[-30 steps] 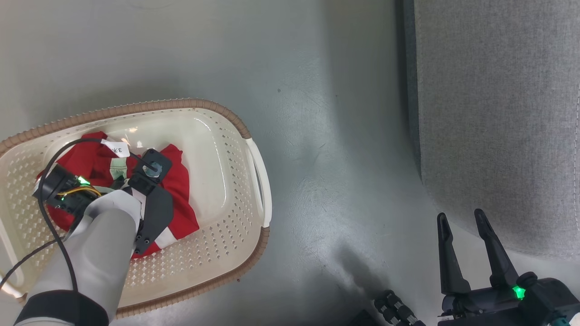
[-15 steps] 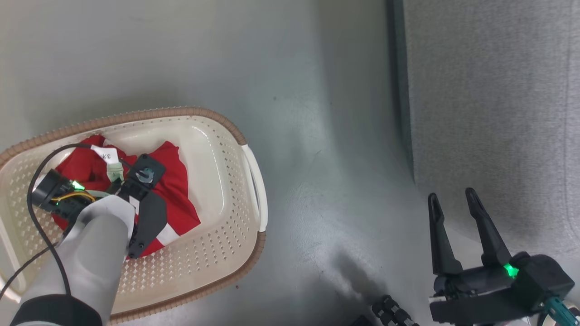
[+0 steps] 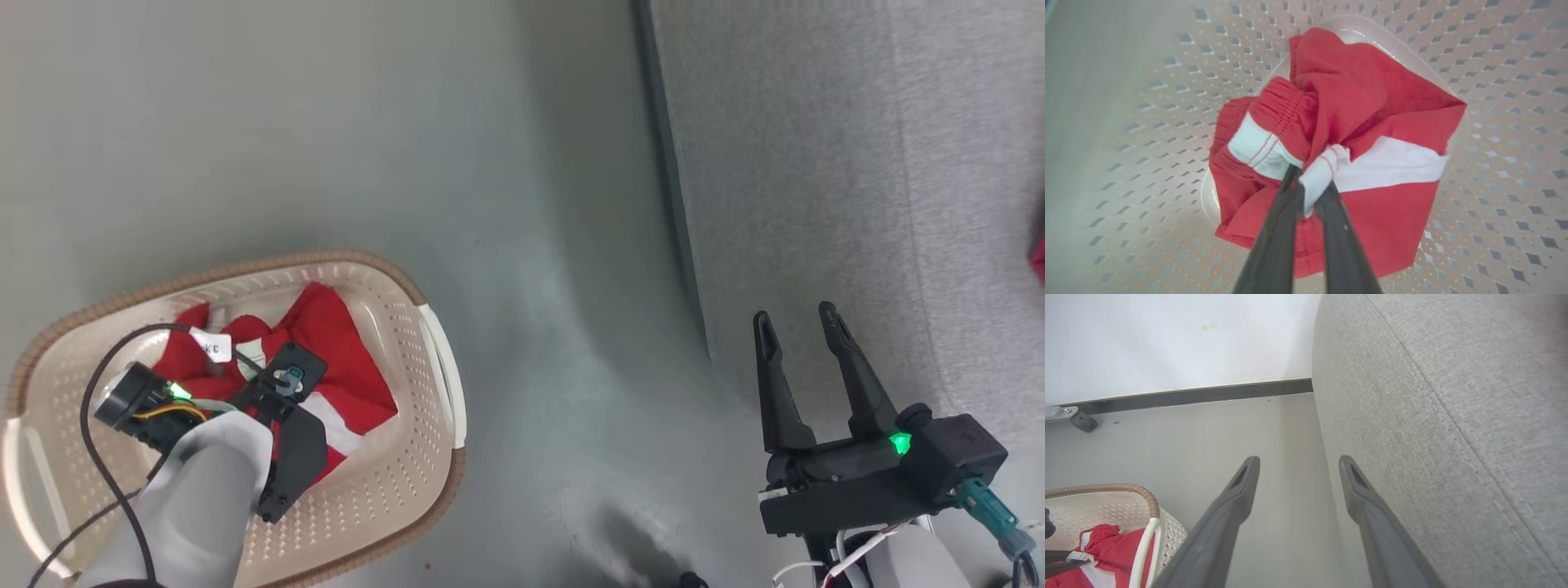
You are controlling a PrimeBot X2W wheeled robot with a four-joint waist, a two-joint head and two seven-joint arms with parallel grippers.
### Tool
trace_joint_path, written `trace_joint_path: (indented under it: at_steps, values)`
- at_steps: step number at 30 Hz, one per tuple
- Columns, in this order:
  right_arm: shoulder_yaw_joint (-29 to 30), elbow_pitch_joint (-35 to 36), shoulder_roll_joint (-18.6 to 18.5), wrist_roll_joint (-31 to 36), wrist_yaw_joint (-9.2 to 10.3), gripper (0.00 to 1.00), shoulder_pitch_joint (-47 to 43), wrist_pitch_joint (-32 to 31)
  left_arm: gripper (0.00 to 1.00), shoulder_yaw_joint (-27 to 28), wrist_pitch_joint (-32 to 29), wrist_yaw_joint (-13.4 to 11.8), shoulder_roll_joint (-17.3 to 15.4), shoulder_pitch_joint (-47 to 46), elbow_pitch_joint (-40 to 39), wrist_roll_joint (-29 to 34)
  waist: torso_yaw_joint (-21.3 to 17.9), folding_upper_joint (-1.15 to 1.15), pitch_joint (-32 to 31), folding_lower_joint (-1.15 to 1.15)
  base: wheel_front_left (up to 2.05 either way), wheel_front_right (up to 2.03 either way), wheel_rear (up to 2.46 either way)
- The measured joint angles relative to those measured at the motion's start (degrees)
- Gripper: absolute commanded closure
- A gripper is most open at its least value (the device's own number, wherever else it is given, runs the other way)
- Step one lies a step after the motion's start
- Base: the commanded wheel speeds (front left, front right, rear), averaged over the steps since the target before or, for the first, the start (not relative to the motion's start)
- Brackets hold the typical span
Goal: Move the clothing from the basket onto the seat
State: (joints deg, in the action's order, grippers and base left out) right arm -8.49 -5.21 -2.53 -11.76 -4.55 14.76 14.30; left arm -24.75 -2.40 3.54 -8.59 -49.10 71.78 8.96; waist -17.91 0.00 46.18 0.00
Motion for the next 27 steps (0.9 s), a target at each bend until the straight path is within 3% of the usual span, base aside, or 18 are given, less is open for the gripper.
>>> trace_joint_path:
  at_steps: [11, 27]
  values:
    - [1.46, -5.30, -0.01, -0.41, -0.51, 0.00, 1.23, 0.00, 1.00, 0.19, 5.87, 0.57, 2.53, 3.80, 0.04, -1.75, 1.18, 0.00, -8.86, 0.00, 0.00, 0.00, 0.00]
    - [3.13, -11.06, -0.23, -0.43, -1.49, 0.00, 0.18, 0.00, 1.00, 1.98, 15.21, 1.60, 4.20, 10.50, -0.67, -5.46, 6.32, 0.00, -22.16, -0.01, 0.00, 0.00, 0.00]
